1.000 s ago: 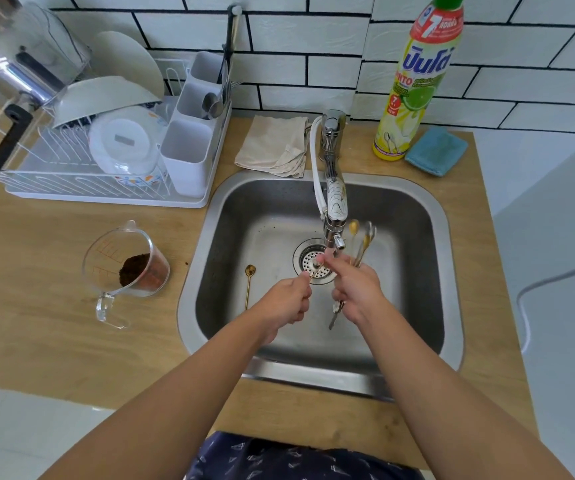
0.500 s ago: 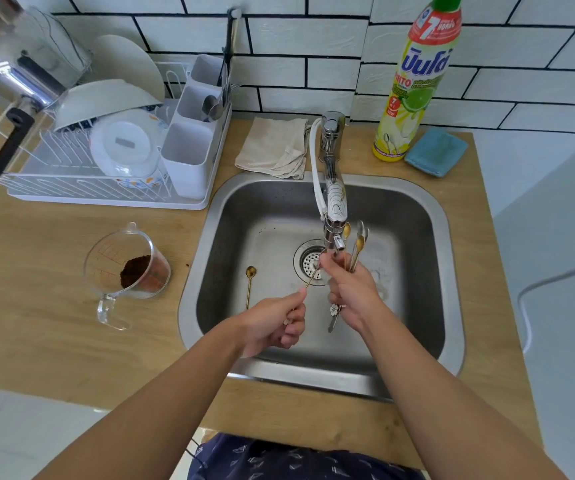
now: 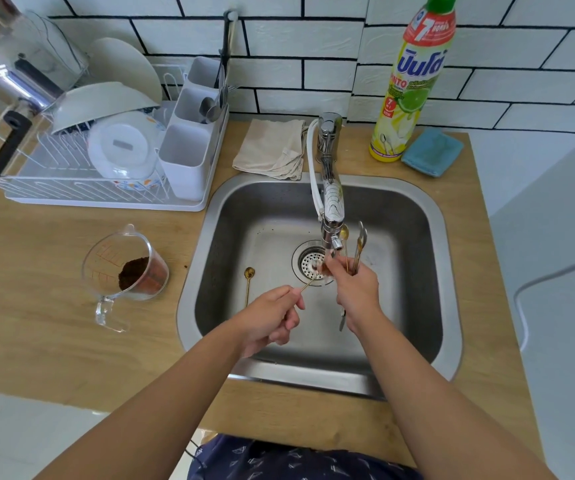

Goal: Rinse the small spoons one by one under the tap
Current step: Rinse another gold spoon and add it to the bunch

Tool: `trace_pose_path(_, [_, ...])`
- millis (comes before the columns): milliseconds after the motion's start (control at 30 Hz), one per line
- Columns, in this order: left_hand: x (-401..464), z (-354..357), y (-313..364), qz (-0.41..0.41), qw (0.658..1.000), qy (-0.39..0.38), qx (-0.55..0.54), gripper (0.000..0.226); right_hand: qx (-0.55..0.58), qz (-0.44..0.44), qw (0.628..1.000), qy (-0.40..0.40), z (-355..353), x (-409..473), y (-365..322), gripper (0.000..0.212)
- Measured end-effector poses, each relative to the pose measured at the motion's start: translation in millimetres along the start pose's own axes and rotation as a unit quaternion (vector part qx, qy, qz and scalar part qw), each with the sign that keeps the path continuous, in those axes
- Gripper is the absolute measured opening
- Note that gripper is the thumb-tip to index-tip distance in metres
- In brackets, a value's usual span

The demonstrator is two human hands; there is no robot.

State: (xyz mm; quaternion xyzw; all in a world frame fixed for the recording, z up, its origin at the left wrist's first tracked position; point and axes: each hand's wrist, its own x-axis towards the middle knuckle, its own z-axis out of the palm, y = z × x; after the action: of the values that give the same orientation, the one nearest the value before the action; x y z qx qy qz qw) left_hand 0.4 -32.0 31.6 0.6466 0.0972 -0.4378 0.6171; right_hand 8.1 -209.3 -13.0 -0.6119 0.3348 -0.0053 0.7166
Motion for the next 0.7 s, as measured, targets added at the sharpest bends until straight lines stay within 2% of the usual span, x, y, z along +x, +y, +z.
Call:
trace_pose_path(200, [-4.0,-1.0,7.3,-0.043,0.996,-0.012,-0.08,0.028,0.002,0.003,0.998,-0.058,-3.1,-4.1,3.0,0.01])
trace_pose_path(367, [-1.9,-1.8,7.2,-0.058,0.994,-0.017,-0.096,0.026,-0.005,0.024,0.999,-0.035,-1.0,1.3,-2.2,0.019])
trace_pose_path(500, [1.2,-6.1,6.2,-0.068,0.991,-0.013,-0.118,0.026,0.02,0.038,0.995,-0.087,-3.6,2.4,0.7,0.019])
trace_pose_path(567, [1.6,-7.2,5.8,-0.073,0.987,-0.019,-0.14,0.026,0.033,0.035,0.993,-0.108,-3.6,1.7,1.9,0.03])
trace_pose_path(700, [0.7,-10.4,3.9,-0.094,0.967,-0.067,-0.229,0.023,0.067,0.04,0.983,-0.163,-4.4,1.3,-0.2,0.036])
